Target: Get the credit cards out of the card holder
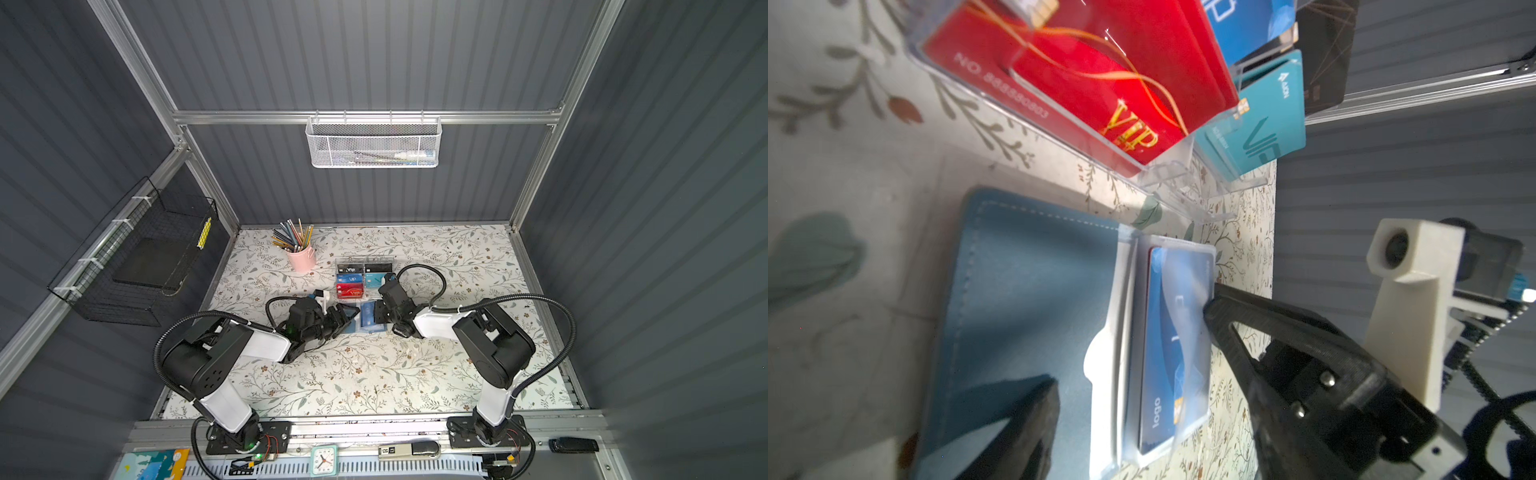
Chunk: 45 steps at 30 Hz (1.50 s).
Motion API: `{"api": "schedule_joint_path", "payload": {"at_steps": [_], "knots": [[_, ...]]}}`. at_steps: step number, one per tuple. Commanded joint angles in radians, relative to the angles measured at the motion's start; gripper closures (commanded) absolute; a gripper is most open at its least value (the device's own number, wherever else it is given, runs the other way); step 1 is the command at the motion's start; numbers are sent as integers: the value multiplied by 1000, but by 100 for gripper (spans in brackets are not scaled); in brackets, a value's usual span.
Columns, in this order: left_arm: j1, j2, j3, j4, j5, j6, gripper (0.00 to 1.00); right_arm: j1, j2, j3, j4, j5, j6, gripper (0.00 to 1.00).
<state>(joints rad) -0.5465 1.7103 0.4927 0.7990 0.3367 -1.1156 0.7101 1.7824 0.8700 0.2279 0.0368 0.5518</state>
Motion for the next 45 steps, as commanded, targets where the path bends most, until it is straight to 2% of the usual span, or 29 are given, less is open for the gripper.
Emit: {"api": "schedule_joint_path", "payload": {"at_steps": [1,9,13,17,23,27,38,45], "knots": [[-8,0,28,-114,7,47,30,9,76,-49,-106,-28,-36,73],[-22,0,65,-130,5,47,34,9,81,-78,-84,-51,-24,73],[-23,13,78,-123,0,47,40,9,75,-99,-63,-62,-20,74],[-24,48,80,-69,8,32,51,9,84,-117,-36,-76,-8,74],[-26,83,78,-3,19,27,56,10,95,-128,-21,-82,-1,75],[-26,95,73,37,18,25,69,10,97,-133,-17,-85,-1,75],[-27,163,62,165,32,1,78,11,103,-141,-5,-94,2,76],[-32,180,54,225,24,-4,79,9,115,-144,4,-101,4,76]]}}
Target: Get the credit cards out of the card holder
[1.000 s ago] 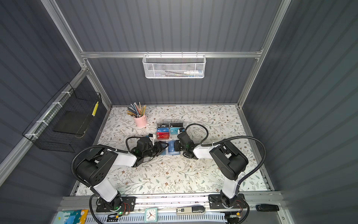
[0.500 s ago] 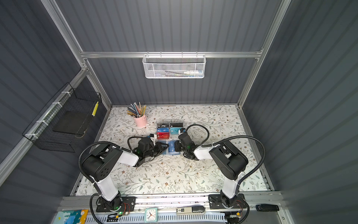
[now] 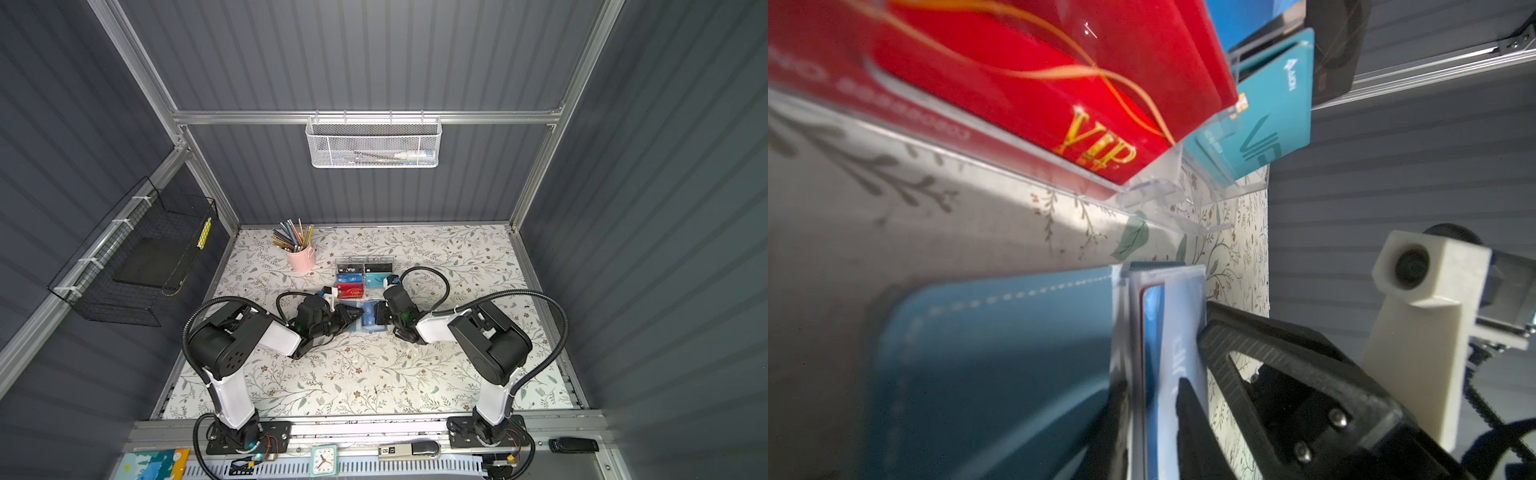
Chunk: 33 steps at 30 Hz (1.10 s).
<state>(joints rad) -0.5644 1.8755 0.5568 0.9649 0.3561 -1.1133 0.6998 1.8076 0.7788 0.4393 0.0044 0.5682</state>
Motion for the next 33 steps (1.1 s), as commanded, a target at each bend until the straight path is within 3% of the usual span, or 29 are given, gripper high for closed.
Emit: {"api": "schedule_joint_path", "payload": {"at_steps": [1,13,33], "knots": [[-14,18,-12,69,4,-9,80,20,91,-53,-205,-70,-10,77],[-15,49,-33,174,6,-40,83,20,105,-53,-195,-79,-7,77],[-17,-35,-61,118,-20,-23,80,20,93,-70,-192,-74,-4,78]]}}
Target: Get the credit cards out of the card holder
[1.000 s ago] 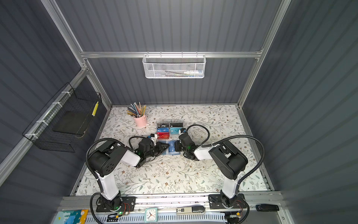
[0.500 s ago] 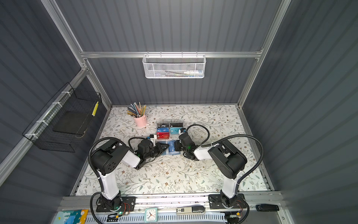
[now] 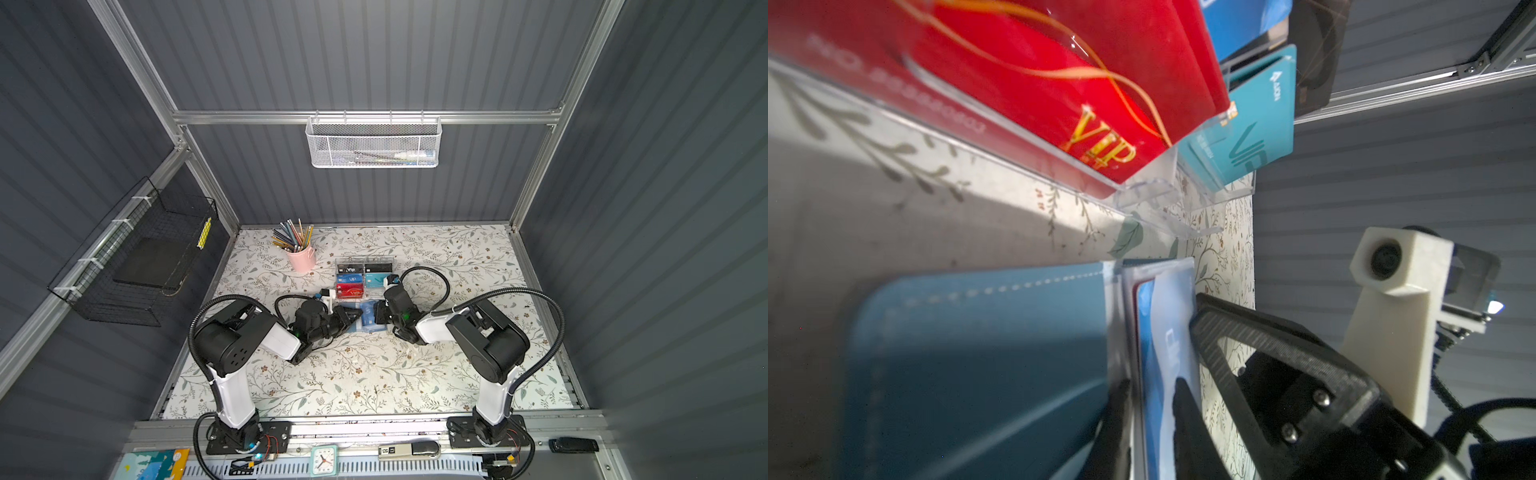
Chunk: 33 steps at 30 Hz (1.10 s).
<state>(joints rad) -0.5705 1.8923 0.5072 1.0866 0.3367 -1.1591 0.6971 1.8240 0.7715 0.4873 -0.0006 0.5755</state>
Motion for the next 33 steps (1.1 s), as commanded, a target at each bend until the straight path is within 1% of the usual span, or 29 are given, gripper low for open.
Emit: {"api": "schedule_joint_path", "payload": {"at_steps": [1,8,12,13,21,33], "knots": [[-11,-64,-9,-21,1,29,80,22,77,-63,-240,-71,-8,78],[-21,-62,22,-79,1,40,80,23,75,-64,-236,-75,-5,78],[-28,-39,25,-78,0,35,80,22,70,-64,-239,-74,-6,78],[-28,-38,21,-81,-35,35,80,22,68,-65,-239,-73,-6,78],[-28,-85,32,-194,-66,70,79,22,68,-70,-234,-75,-3,78],[-31,-48,51,-150,-51,46,79,22,67,-68,-240,-74,-9,78]]}}
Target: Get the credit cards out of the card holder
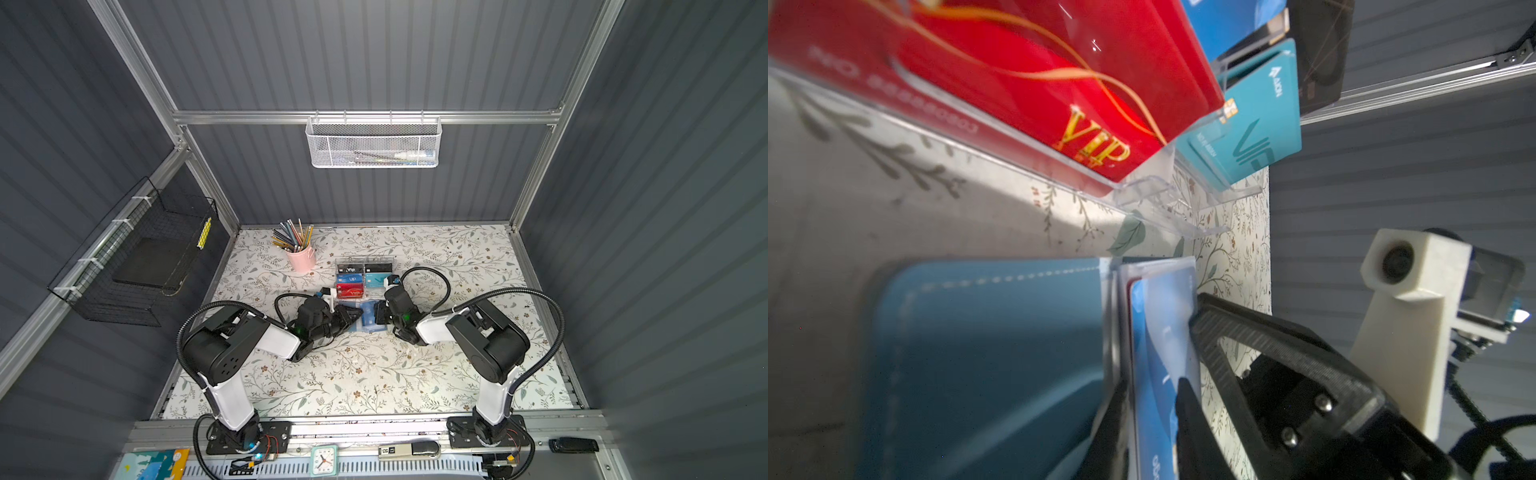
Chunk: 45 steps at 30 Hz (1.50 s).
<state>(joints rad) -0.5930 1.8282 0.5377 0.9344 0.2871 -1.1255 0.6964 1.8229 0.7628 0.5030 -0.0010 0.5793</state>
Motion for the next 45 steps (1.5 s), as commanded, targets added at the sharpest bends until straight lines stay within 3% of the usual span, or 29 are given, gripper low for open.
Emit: {"api": "schedule_joint_path", "payload": {"at_steps": [1,45], "knots": [[-8,16,23,1,0,13,79,23,69,-58,-257,-77,-13,78],[-18,-8,23,83,-12,-23,80,23,84,-68,-236,-89,-4,79]]}}
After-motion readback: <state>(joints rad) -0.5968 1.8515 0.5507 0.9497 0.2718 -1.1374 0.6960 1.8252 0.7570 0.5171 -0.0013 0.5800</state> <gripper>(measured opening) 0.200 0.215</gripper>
